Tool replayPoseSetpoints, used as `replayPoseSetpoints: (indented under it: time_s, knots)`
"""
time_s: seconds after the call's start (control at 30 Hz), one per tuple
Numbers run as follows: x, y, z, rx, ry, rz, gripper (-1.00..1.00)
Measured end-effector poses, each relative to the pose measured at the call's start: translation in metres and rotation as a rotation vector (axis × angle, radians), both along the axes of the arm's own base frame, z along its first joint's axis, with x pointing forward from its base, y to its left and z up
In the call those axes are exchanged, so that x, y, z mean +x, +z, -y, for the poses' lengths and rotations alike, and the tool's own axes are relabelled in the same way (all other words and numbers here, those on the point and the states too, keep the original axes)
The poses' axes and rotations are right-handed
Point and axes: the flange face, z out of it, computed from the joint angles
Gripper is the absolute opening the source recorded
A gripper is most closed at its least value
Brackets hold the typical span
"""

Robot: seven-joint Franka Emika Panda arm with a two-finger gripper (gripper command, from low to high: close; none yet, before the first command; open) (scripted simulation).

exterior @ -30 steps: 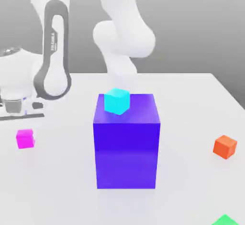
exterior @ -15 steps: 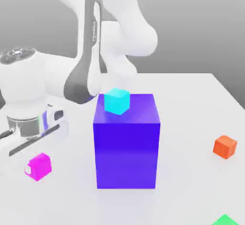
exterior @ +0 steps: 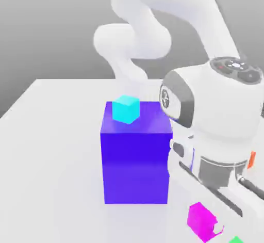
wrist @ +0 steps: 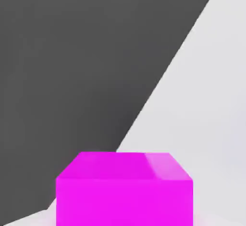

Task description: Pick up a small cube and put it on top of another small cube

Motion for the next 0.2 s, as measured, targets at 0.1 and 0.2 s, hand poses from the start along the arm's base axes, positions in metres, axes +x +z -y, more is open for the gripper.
replayPoseSetpoints:
  time_s: [0.1, 0.2]
  knots:
    - [-0.003, -0.040, -0.018, 0.002, 0.050, -0.002, 1.00]
    - [-0.003, -0.040, -0.018, 0.002, 0.050, -0.002, 1.00]
